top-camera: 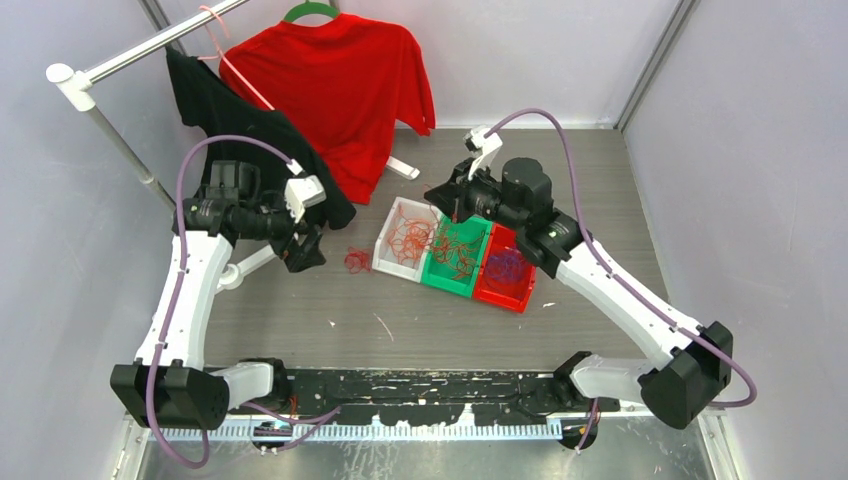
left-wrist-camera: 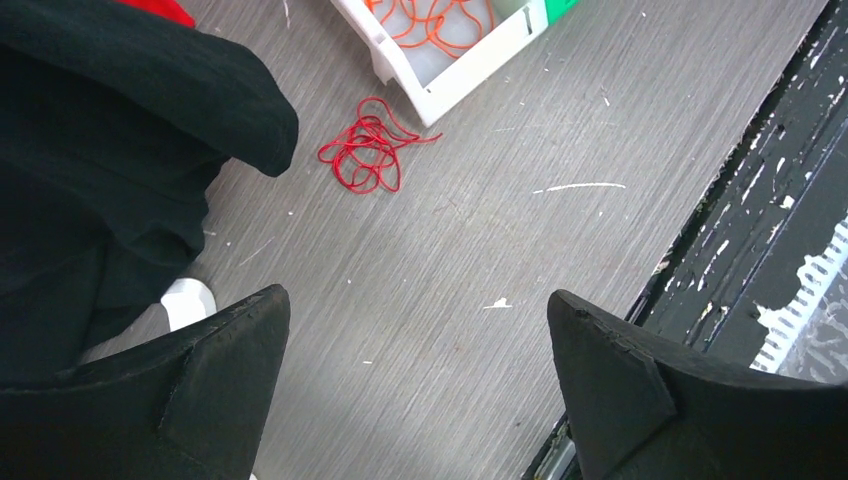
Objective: Untangle the cables
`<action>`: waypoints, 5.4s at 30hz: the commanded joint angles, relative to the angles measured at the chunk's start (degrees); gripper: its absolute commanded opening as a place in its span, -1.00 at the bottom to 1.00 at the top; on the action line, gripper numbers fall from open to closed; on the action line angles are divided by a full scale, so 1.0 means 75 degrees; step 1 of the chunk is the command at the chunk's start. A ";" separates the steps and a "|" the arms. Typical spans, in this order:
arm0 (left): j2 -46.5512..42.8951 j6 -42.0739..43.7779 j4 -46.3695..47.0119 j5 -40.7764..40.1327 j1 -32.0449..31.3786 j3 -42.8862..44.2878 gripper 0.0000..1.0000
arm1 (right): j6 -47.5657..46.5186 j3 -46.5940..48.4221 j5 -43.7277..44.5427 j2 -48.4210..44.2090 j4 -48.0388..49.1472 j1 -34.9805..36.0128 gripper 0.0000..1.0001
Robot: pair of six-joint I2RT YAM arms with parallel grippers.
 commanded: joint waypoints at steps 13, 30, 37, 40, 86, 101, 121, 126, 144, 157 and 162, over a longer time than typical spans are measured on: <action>-0.0035 -0.1199 0.1157 -0.0692 0.0050 -0.0130 0.99 | -0.1241 0.0709 0.3638 0.2824 -0.1498 -0.0132 -0.84; 0.2206 -0.0422 0.1822 -0.1177 -0.1109 -0.0368 0.78 | -0.0838 0.0941 0.4477 0.1793 -0.1577 -0.0145 0.19; 0.3867 0.0065 0.2213 -0.1569 -0.1191 -0.0036 0.41 | -0.0195 0.0326 0.3737 0.0657 -0.0870 -0.0136 0.22; 0.4362 0.0056 0.2546 -0.1462 -0.1231 0.0187 0.35 | 0.0067 0.0193 0.3375 0.0476 -0.0765 -0.0137 0.21; 0.0698 -0.0677 -0.2303 0.0230 -0.1531 0.2385 -1.00 | -0.0939 -0.0199 0.1257 0.1044 0.2332 0.2725 0.62; -0.0029 -0.1127 -0.2458 0.0838 -0.1721 0.2299 -1.00 | -0.0773 -0.0353 0.1846 0.1934 0.3120 0.3284 -0.31; 0.0029 -0.2278 -0.0915 -0.0212 -0.1721 0.1913 0.99 | -0.0846 -0.1496 0.3611 0.0274 0.1076 0.1826 -0.73; -0.0046 -0.2453 -0.0675 -0.1063 -0.1720 0.1716 0.99 | -0.0974 -0.1607 0.4834 0.0249 0.0119 0.1134 -0.66; 0.0025 -0.3197 0.1228 -0.1807 -0.0765 0.0903 0.99 | -0.0153 -0.1468 0.6657 -0.0642 -0.0560 0.0306 1.00; 0.0387 -0.4581 0.8339 -0.2210 0.0363 -0.3966 0.99 | -0.1023 -0.4899 1.1043 -0.2616 0.2523 -0.2056 1.00; 0.1027 -0.5387 1.1564 -0.2547 0.0384 -0.5520 0.99 | -0.1215 -0.5778 1.0804 -0.2114 0.3691 -0.3102 1.00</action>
